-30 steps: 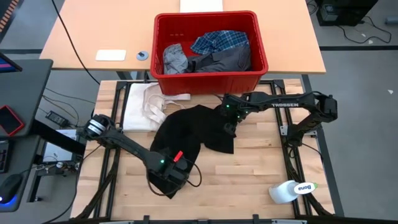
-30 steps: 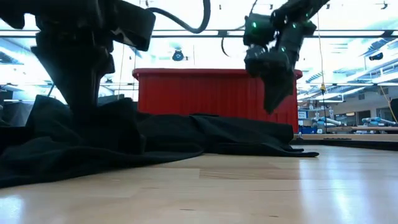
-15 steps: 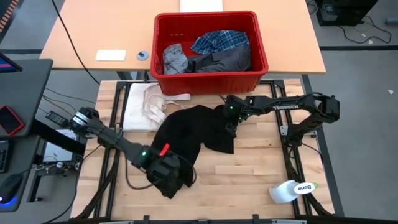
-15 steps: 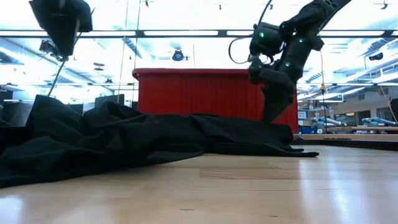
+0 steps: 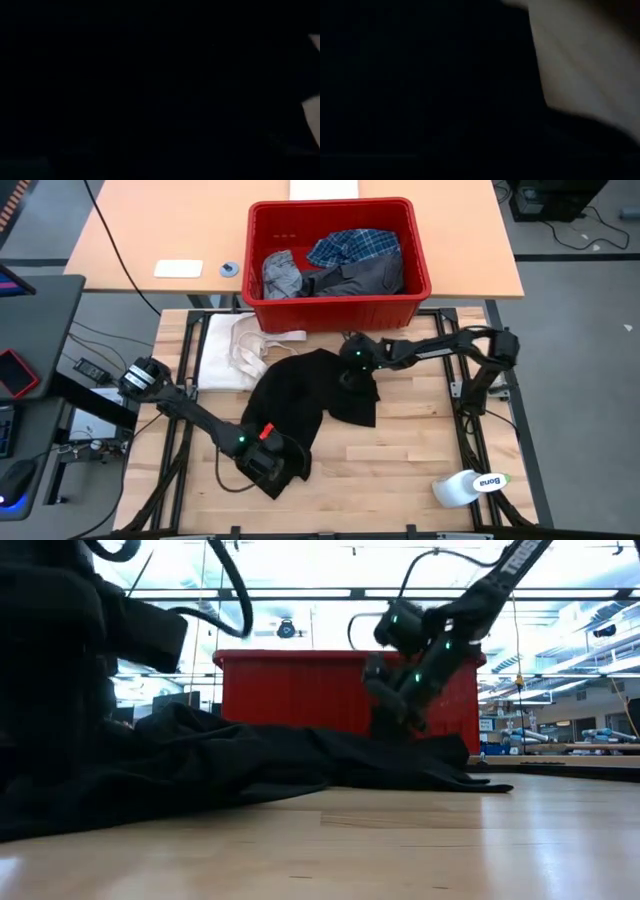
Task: Fold Laundry from Bin
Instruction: Fold the black shirt
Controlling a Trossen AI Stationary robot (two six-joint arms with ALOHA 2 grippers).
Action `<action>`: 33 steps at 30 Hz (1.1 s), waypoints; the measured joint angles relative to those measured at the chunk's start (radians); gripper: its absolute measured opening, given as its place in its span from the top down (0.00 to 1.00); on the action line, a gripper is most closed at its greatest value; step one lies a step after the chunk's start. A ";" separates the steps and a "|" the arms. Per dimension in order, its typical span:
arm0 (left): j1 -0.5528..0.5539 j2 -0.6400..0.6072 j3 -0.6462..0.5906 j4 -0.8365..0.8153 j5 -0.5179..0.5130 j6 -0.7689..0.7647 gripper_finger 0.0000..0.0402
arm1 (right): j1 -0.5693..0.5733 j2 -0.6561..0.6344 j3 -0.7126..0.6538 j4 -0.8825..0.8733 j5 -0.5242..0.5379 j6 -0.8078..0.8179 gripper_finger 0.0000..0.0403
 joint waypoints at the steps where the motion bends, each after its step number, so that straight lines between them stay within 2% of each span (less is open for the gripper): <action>1: 0.005 -0.005 -0.032 0.049 0.022 -0.027 0.33 | -0.004 0.015 0.000 -0.022 0.000 0.022 0.59; 5: -0.007 -0.010 -0.069 0.046 0.091 -0.094 0.37 | -0.015 0.024 0.007 -0.222 0.060 0.046 0.59; 7: -0.035 -0.018 -0.063 -0.030 0.135 -0.068 0.39 | -0.018 -0.001 0.007 -0.330 0.140 0.029 0.59; 10: -0.073 -0.035 -0.051 -0.111 0.149 -0.019 0.43 | -0.020 -0.064 -0.001 -0.443 0.256 -0.038 0.59; 15: -0.122 -0.051 -0.058 -0.374 0.191 0.021 0.50 | -0.036 -0.209 0.000 -0.525 0.397 -0.104 0.61; 17: -0.131 -0.072 -0.059 -0.484 0.187 0.030 0.52 | -0.045 -0.256 -0.003 -0.565 0.352 -0.109 0.61; 21: -0.131 -0.170 -0.057 -0.508 0.142 0.059 0.54 | -0.062 -0.326 -0.002 -0.543 0.055 -0.137 0.61; 23: -0.131 -0.224 -0.057 -0.509 0.097 0.059 0.54 | -0.045 -0.329 -0.013 -0.507 -0.035 -0.140 0.61; 25: -0.126 -0.265 -0.057 -0.509 0.054 0.050 0.54 | -0.015 -0.325 -0.036 -0.474 -0.074 -0.159 0.61; 28: -0.112 -0.303 -0.056 -0.514 0.012 0.023 0.54 | 0.031 -0.294 -0.090 -0.448 -0.078 -0.175 0.62; 33: -0.091 -0.308 -0.059 -0.489 0.001 0.010 0.54 | 0.060 -0.221 -0.190 -0.308 -0.064 -0.171 0.62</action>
